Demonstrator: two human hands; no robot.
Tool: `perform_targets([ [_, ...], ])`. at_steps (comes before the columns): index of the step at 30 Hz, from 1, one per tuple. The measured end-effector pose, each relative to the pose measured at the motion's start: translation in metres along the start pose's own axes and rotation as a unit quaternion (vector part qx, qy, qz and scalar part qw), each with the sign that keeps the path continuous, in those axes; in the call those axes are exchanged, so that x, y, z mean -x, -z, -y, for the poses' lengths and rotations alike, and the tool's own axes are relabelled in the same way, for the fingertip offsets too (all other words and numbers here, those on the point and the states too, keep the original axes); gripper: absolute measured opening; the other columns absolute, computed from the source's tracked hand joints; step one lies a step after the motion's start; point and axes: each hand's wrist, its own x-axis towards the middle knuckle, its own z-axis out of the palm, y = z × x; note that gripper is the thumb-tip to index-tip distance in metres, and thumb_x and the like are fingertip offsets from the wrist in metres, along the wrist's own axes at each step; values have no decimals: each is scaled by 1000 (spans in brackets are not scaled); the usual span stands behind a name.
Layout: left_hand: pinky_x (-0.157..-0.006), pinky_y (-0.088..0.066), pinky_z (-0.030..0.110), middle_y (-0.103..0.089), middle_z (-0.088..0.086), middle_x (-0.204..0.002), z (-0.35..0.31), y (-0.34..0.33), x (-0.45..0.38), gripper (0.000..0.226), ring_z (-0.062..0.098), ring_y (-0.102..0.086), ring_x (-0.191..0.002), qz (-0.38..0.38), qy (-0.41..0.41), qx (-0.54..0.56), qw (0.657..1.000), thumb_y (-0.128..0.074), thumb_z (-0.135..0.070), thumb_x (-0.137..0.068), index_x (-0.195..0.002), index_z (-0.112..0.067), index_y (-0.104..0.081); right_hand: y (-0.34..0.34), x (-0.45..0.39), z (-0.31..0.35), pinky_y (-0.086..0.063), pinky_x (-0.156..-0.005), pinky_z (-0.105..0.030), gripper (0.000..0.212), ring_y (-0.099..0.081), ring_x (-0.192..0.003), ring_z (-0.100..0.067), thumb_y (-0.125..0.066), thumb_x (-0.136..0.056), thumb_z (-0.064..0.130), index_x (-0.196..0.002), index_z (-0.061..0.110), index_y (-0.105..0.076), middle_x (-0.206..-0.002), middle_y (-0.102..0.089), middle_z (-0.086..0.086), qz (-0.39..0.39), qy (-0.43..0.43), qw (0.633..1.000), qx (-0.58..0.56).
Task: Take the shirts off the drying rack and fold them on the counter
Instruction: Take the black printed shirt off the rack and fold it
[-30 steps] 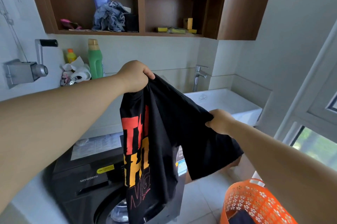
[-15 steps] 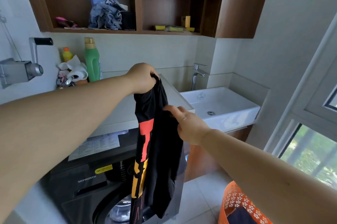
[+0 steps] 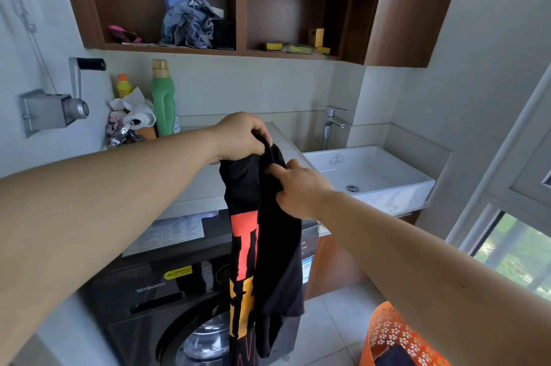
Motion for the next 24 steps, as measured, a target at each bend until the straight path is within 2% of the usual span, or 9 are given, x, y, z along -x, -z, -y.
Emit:
perform_targets([
  [3,-58,-40,0,-63,-6,-80,-1,7,5,19,2,-55,-72,23,-26,29,999,-64,3,-80,-85,-15,-69,-4,-3,-10,-41,-90,-32,35,-50,-113,-32,-39,-92,35,-119,30,-61,-119,-45,-7,40,-57,997,-44],
  [6,-66,-42,0,-65,-7,-83,-3,14,7,21,1,-57,-75,43,-52,54,996,-65,4,-81,-83,-17,-68,-16,1,-22,-42,-95,-31,31,-51,-110,-28,-50,-91,46,-102,26,-71,-115,-53,-5,98,-75,987,-99],
  [9,-70,-43,1,-65,-9,-82,-5,19,9,22,-1,-58,-76,49,-66,66,994,-65,5,-83,-84,-17,-68,-30,5,-32,-43,-70,-24,24,-58,-85,-20,-68,-83,44,-80,20,-66,-79,-59,3,72,-114,971,-199],
  [11,-71,-43,2,-65,-10,-82,-6,20,10,22,-1,-58,-76,53,-68,69,994,-64,4,-83,-85,-17,-68,-34,8,-34,-39,-58,-27,42,-55,-73,-21,-72,-75,52,-64,17,-52,-66,-52,3,-2,-143,966,-214],
  [13,-72,-44,2,-65,-10,-83,-7,19,10,21,-1,-58,-76,57,-68,69,994,-65,4,-83,-85,-17,-68,-31,10,-30,-39,-58,-29,57,-54,-70,-20,-73,-65,65,-66,15,-47,-70,-53,1,-64,-145,964,-215],
  [16,-80,-46,10,-68,-3,-90,-9,16,10,20,4,-60,-82,52,-65,62,995,-65,2,-82,-86,-17,-70,-22,9,-17,-46,-70,-32,70,-54,-84,-16,-67,-55,79,-90,21,-50,-95,-55,5,-78,-113,965,-225],
  [18,-85,-47,15,-69,2,-94,-12,14,10,19,8,-61,-85,51,-67,62,995,-65,2,-82,-87,-16,-70,-21,4,-14,-49,-75,-33,60,-56,-89,-20,-68,-64,68,-99,20,-55,-98,-54,3,-77,-107,972,-193],
  [21,-80,-46,10,-67,0,-89,-13,17,11,20,7,-60,-83,37,-77,74,994,-65,4,-81,-85,-15,-69,-23,2,-20,-45,-61,-26,14,-57,-78,-28,-62,-76,27,-77,15,-56,-80,-53,-4,-50,-123,976,-173],
  [24,-76,-45,6,-66,-2,-85,-11,26,14,21,6,-59,-80,28,-82,83,993,-64,6,-82,-84,-15,-68,-29,7,-34,-45,-59,-24,5,-59,-74,-27,-61,-78,15,-80,10,-61,-74,-57,-7,29,-163,957,-240],
])
